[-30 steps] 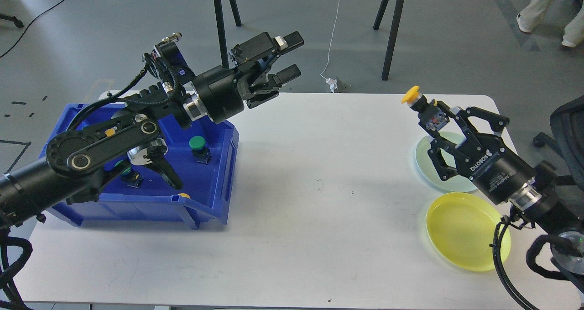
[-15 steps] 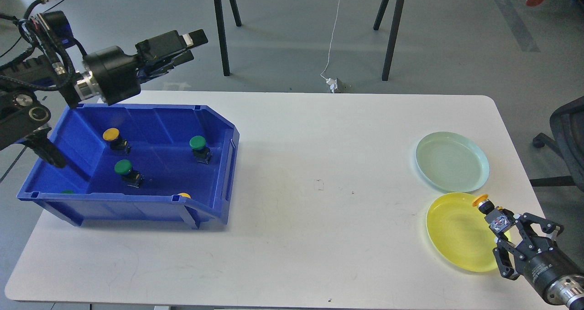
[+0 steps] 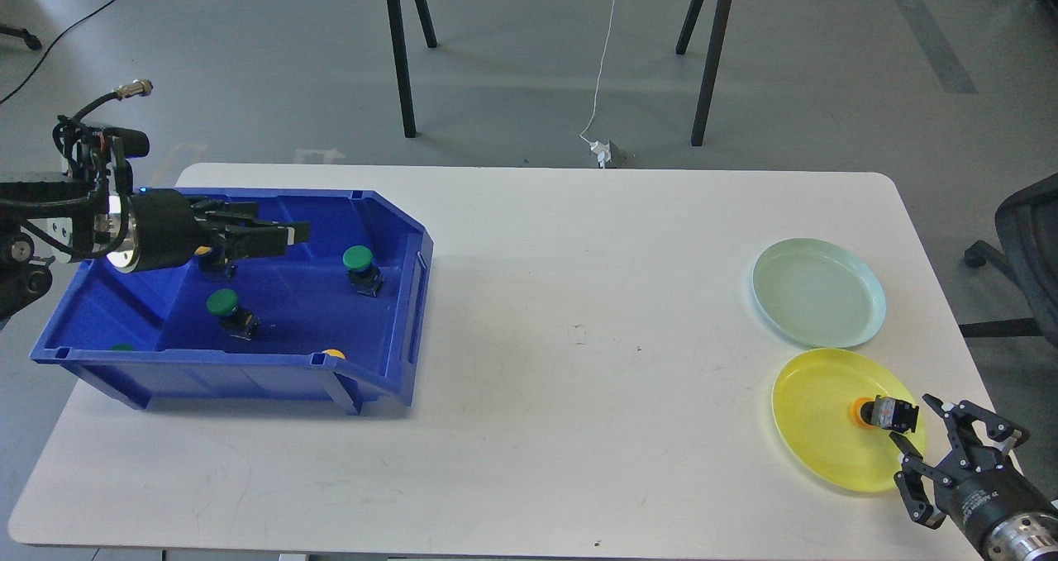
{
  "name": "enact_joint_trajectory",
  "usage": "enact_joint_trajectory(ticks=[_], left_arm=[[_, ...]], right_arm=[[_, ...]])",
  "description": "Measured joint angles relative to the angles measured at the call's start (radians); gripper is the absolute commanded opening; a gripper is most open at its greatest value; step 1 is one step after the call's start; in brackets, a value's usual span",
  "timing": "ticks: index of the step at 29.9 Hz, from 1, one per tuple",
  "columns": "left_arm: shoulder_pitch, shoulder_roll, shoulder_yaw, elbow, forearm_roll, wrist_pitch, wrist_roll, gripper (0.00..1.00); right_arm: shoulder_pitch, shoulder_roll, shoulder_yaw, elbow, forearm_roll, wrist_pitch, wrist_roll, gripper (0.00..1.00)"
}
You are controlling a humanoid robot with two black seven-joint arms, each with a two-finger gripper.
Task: Pass button and place on color plate
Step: 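Carry the button with the right gripper onto the yellow plate and release, then reach the left gripper into the bin and grasp another button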
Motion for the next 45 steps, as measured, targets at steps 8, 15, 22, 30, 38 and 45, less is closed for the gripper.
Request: enact_joint_trajectory(ticks=[8,15,22,30,38,45], left_arm=[[0.009,-0.007,0.039,0.102,0.126,-0.044,0.0,0.98],[0.007,-0.063,0.075,0.213,0.165,-0.069,0.0,0.98],[0.007,-0.124,0.121,0.277,0.166,-0.091,0.0,0.96],[0.009,-0.165,0.167,0.339,0.163,-0.091,0.0,0.93],[0.022,-0.19,0.169,0.374,0.163,-0.091,0.0,0.63],[0.027,-0.198,0.184,0.394,0.158,-0.083,0.0,0.5]], right_arm=[[-0.004,0.0,0.123,0.061,0.058,0.1,0.005,0.98],[-0.004,0.009,0.163,0.084,0.071,0.129,0.004,0.98],[-0.006,0.018,0.16,0.081,0.072,0.133,0.004,0.98],[-0.022,0.018,0.159,0.078,0.072,0.136,0.004,0.98],[-0.024,0.02,0.159,0.078,0.072,0.136,0.004,0.98],[-0.03,0.02,0.155,0.076,0.072,0.136,0.004,0.98]])
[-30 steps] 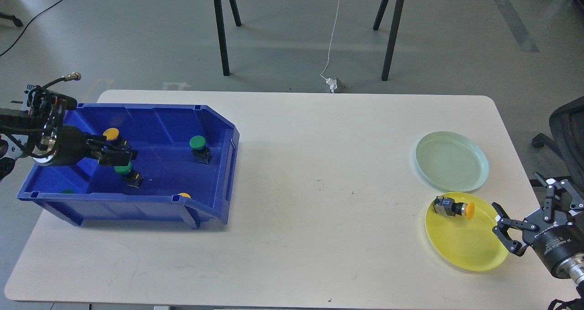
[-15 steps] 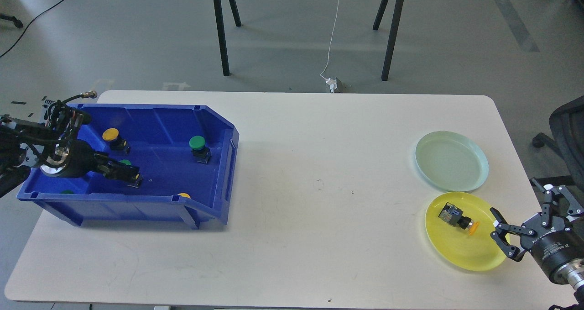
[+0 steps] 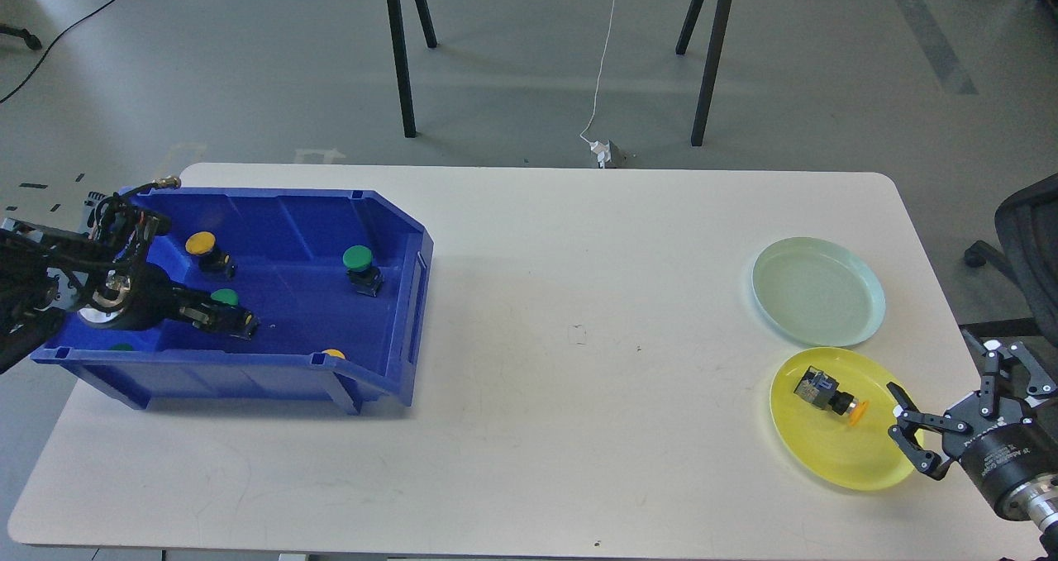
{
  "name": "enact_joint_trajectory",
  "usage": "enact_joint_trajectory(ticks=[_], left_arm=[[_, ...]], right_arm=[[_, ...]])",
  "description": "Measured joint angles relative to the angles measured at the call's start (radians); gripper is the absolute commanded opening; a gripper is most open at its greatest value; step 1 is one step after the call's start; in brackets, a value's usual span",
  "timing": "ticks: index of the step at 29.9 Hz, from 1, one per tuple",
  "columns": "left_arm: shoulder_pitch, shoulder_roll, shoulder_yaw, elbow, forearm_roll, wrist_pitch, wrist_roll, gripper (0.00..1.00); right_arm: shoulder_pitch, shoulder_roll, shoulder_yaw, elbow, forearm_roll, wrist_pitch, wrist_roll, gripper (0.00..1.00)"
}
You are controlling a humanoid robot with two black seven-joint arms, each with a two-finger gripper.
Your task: Pass button and place on color plate
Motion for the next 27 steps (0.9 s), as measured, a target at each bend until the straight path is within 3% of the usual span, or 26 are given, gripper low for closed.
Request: enact_joint_trajectory(ticks=[6,13,17,22,27], left_arm=[[0.0,0.0,0.002,0.0,-0.005,0.003,0.0,0.06],[-0.011,0.006,-0.006,-0.019,-0.005,0.001,0.0,0.05],[-0.046,0.066,-0.029,-0.104,-0.038,-0.033,0.0,0.06],[-0.116,0.223,-0.112,-0.356,-0.204,-0.1,0.0,0.07],[-0.119,0.303,-0.273,-0.605,-0.476,-0.104,0.0,0.07]], right_arm=[[-0.006,0.0,0.0,0.0,-0.001,0.0,0.0,0.98],[-0.012,0.0,-0.001,0.0,-0.002,0.0,0.001,0.98],[-0.01,0.0,-0.001,0.005,-0.01,0.0,0.001,0.98],[0.033,-0.013,0.001,0.012,-0.094,0.025,0.002,0.98],[0.158,-0.018,-0.001,0.012,-0.32,0.16,-0.001,0.98]])
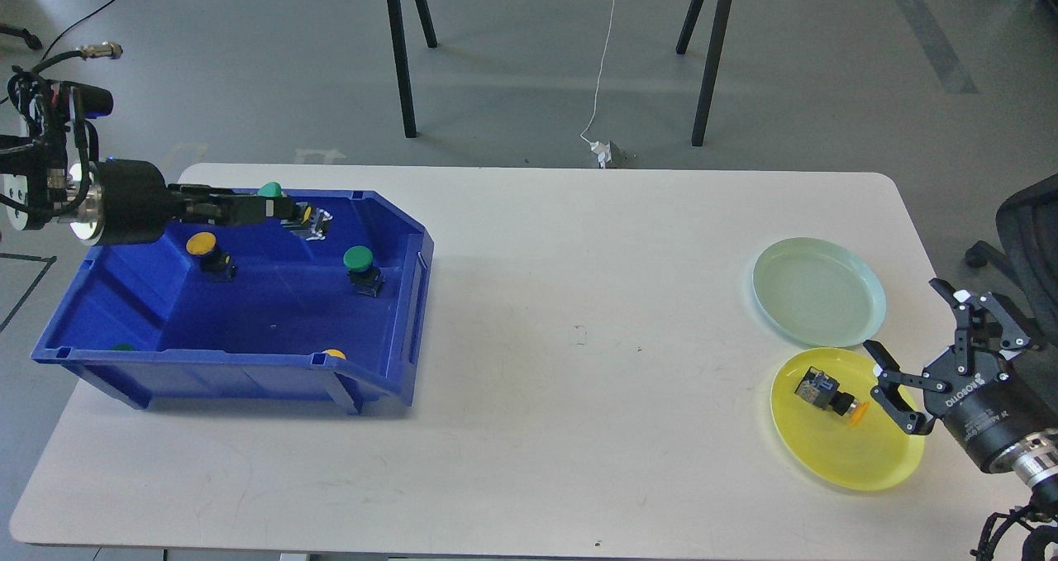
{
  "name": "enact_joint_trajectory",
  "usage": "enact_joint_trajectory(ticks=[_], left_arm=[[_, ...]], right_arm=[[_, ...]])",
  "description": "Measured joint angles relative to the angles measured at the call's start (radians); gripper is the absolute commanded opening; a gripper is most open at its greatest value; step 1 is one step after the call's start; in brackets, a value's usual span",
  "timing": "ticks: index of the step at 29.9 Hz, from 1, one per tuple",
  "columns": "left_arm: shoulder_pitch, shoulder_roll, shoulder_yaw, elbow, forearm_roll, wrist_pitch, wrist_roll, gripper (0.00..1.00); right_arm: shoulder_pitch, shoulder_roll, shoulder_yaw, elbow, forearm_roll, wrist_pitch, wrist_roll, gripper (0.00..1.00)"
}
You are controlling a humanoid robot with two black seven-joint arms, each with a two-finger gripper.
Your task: Pass button and place on color plate
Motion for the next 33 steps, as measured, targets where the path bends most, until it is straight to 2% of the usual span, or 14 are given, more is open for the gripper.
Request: enact_joint_trajectory(ticks=[3,6,11,14,18,22,29,33], left_arm=[[0.005,-0.039,-0.052,-0.072,-0.197,0.0,0.0,0.07],[0.008,-0.134,-0.063,-0.076,-0.352,0.0,0.0,0.07],[0.073,-0.322,-0.07,0.041,-0.43,0.0,0.0,0.06],[0.102,-0.385,-0.08,0.094,-0.435,0.0,0.0,0.06],[0.109,-0.406,-0.085,0.117,-0.446,0.0,0.0,0.06],[0.112,-0.408,-0.087,0.12,-0.452,0.0,0.0,0.07],[0.124,-0.407,-0.098,0.121,-0.478,0.0,0.0,0.07],[0.124,-0.407,-0.099,0.121,-0.48,0.0,0.0,0.07]], right_arm=[[0.092,0.001,-0.006,0.006,-0.046,0.11,0.0,0.98],[0.182,0.006,-0.043,0.006,-0.053,0.203,0.002,0.98],[0.404,0.005,-0.222,-0.023,-0.055,0.232,0.04,0.98],[0.559,0.012,-0.359,-0.082,-0.056,0.233,0.053,0.98],[0.738,0.073,-0.504,-0.188,-0.057,0.233,0.056,0.98],[0.84,0.161,-0.568,-0.296,-0.065,0.233,0.056,0.98],[0.938,0.323,-0.634,-0.415,-0.07,0.233,0.056,0.98],[0.952,0.363,-0.649,-0.435,-0.07,0.233,0.056,0.97]])
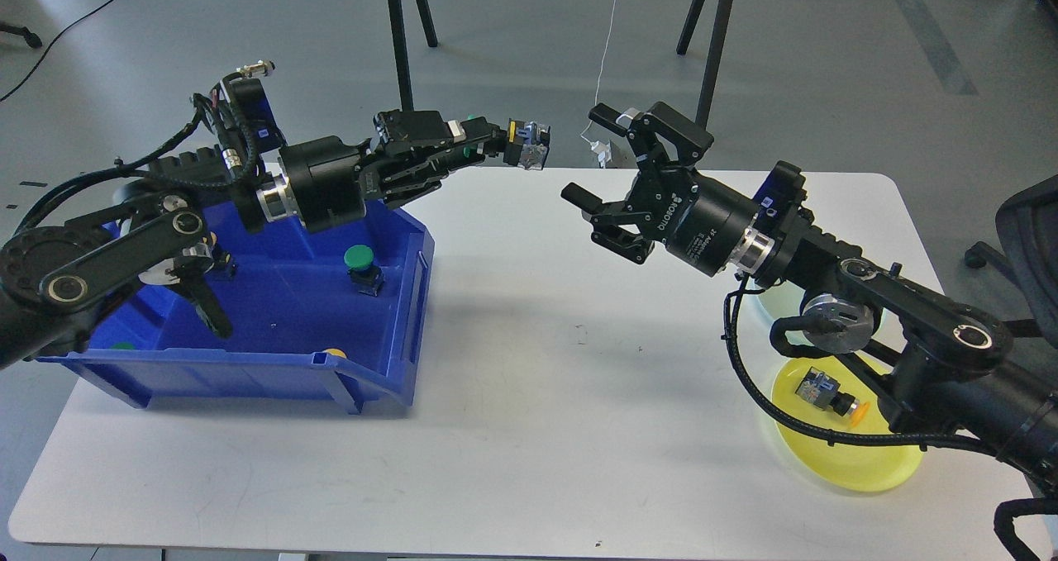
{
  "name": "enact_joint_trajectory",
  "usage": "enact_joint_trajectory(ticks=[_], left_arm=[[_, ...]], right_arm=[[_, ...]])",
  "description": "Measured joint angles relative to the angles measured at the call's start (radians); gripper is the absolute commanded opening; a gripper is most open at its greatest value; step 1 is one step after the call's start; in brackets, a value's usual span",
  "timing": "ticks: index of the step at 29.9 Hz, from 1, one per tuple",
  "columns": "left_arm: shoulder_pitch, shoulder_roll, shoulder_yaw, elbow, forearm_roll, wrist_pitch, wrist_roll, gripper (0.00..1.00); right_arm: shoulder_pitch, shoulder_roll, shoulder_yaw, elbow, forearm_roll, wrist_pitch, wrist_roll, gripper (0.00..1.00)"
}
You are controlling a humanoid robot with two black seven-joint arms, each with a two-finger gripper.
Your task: Pass button and place on color plate
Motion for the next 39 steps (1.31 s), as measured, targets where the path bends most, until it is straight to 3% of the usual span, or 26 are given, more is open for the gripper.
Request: enact_joint_trajectory(ticks=[6,24,39], left_arm=[[0.0,0.0,0.0,0.001,-0.001,0.0,0.0,0.07],[0.0,-0.003,-0.002,0.019,-0.001,0.0,0.0,0.07],[0.0,-0.003,-0.002,0.02,-0.001,0.0,0.0,0.07]], right_arm=[[0.013,0.029,-0.003,-0.023,0.0,0.0,0.018,0.92],[0.02,0.108,-0.005,-0.08,0.0,0.0,0.048,0.61],[0.025,0.138,-0.001,-0.12,0.0,0.0,0.053,0.59]])
